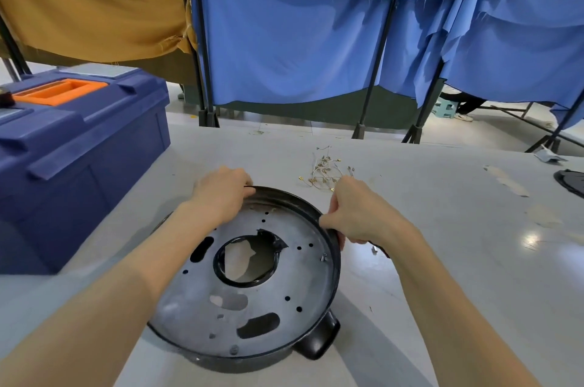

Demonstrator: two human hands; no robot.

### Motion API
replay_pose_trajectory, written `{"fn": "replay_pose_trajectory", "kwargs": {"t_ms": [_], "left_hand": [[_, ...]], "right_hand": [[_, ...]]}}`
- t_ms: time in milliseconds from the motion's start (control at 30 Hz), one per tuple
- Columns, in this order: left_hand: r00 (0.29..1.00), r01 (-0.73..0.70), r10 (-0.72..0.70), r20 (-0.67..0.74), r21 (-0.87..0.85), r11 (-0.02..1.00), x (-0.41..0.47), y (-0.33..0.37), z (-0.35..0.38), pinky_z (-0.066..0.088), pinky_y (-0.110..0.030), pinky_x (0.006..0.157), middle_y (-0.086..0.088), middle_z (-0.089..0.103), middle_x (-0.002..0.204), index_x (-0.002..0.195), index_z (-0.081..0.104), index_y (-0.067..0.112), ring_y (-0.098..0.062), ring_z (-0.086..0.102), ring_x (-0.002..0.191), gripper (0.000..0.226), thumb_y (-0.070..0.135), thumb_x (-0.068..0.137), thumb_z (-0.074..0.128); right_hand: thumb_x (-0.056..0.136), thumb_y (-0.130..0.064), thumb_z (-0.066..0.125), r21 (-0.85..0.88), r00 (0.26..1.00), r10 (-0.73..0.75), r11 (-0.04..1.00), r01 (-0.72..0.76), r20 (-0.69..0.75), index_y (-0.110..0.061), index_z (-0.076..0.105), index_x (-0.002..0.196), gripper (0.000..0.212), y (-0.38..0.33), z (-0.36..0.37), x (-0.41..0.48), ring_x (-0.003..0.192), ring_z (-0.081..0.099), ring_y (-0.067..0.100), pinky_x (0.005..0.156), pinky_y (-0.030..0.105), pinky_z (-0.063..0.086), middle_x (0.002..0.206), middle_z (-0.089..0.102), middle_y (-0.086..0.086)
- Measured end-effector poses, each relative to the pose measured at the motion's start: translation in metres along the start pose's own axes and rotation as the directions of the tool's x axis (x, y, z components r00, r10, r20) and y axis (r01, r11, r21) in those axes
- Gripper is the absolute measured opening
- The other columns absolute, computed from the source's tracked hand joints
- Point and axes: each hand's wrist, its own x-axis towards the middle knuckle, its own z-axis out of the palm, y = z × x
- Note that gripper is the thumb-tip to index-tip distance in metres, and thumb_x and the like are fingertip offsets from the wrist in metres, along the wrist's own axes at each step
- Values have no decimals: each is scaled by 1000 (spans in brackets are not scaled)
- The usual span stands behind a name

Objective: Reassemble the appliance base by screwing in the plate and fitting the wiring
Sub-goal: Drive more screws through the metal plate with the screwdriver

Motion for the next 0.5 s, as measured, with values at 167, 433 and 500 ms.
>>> {"fn": "replay_pose_trajectory", "kwargs": {"t_ms": [167,433,500], "left_hand": [[995,99,-102,13,141,985,-10,13,-5,41,-57,97,-16,44,132,141,30,17,-38,45,121,52,43,99,46],[957,244,-266,116,171,954,-31,12,5,41,-57,99,-25,42,132,140,27,1,-43,43,121,58,41,101,42],[960,231,-250,130,146,962,-27,11,5,40,-57,100,-25,41,133,140,27,2,-43,42,123,56,42,101,39]], "right_hand": [[79,-8,53,-59,978,119,992,-111,172,2,52,62,19,5,-15,-16,24,37,16,36,16,33,44,63,12],[89,-13,59,-48,996,-4,999,0,-94,3,65,87,18,0,3,14,41,53,18,44,25,48,81,69,16],[85,-4,56,-50,995,-14,999,9,-97,2,57,69,16,0,7,14,41,50,21,46,26,49,57,58,10]]}}
